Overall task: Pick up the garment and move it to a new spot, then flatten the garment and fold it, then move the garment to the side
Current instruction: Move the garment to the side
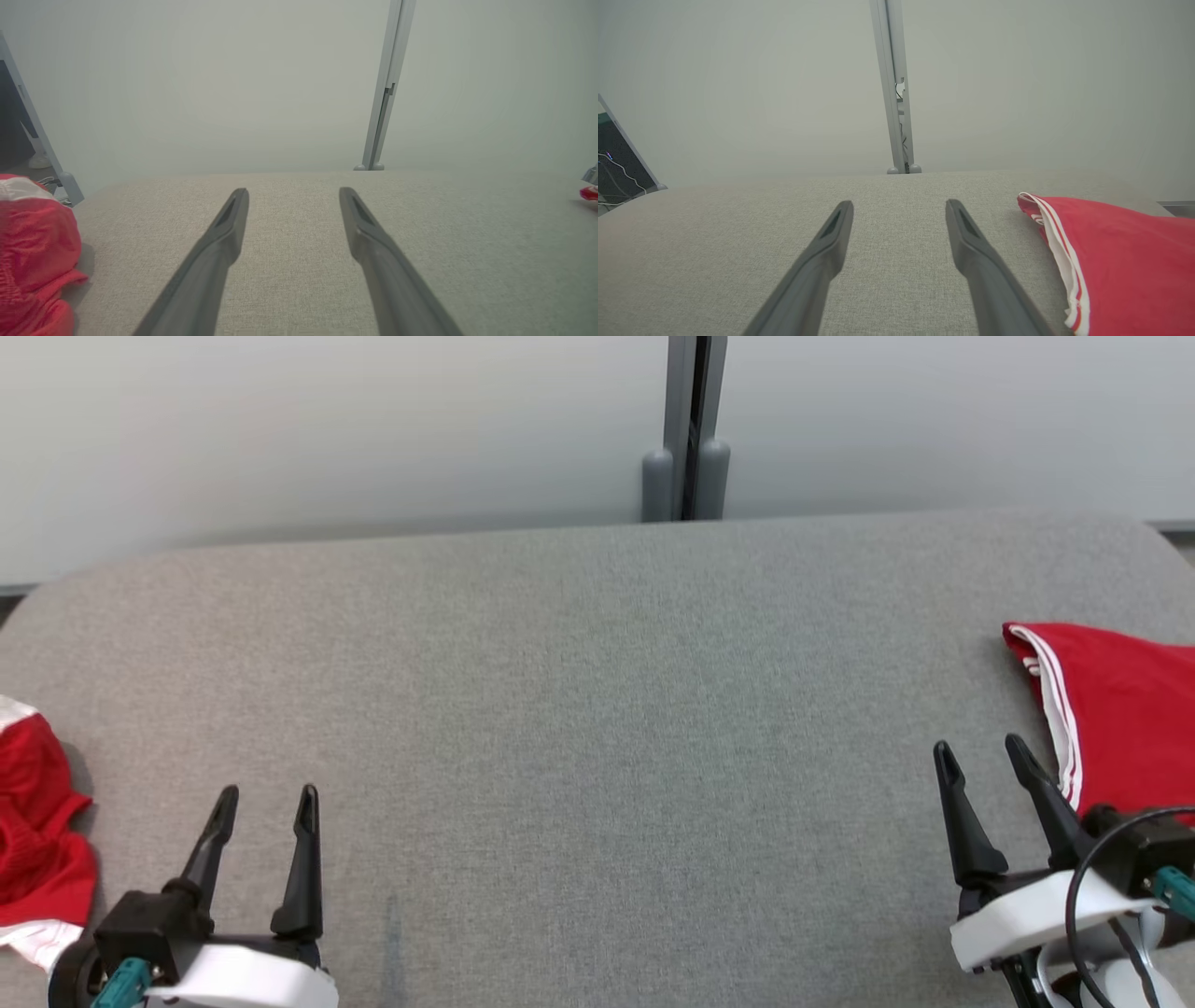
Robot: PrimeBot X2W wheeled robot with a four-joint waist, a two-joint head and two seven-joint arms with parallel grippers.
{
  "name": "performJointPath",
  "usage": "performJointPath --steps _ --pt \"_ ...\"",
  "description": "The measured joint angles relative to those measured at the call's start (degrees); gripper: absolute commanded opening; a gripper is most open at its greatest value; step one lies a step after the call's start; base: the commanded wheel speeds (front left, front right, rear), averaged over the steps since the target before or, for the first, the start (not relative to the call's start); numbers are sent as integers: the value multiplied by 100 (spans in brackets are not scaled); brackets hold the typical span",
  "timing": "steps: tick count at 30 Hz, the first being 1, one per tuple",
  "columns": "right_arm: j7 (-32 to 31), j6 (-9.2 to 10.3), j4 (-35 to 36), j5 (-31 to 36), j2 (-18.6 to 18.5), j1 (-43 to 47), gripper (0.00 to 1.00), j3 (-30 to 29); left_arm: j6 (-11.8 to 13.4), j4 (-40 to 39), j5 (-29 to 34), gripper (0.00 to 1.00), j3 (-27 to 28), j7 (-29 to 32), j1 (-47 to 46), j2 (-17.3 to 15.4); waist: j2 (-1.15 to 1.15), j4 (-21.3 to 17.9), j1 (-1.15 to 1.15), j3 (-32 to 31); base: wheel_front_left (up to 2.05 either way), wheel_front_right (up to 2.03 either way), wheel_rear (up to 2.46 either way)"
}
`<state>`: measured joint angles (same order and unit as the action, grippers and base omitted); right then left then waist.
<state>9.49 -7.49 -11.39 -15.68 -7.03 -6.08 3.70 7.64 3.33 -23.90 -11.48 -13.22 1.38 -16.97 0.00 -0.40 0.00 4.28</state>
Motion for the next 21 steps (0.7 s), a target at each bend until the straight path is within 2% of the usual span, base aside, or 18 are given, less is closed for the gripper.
performJointPath --steps 8,21 --pt "-202 0 186 -1 -53 424 100 -131 51 -63 -32 100 -42 87 386 -62 0 45 0 -438 0 0 0" --pt "-425 0 657 69 40 916 100 -358 149 -165 -104 100 -45 198 783 -169 0 -19 0 -670 0 0 0"
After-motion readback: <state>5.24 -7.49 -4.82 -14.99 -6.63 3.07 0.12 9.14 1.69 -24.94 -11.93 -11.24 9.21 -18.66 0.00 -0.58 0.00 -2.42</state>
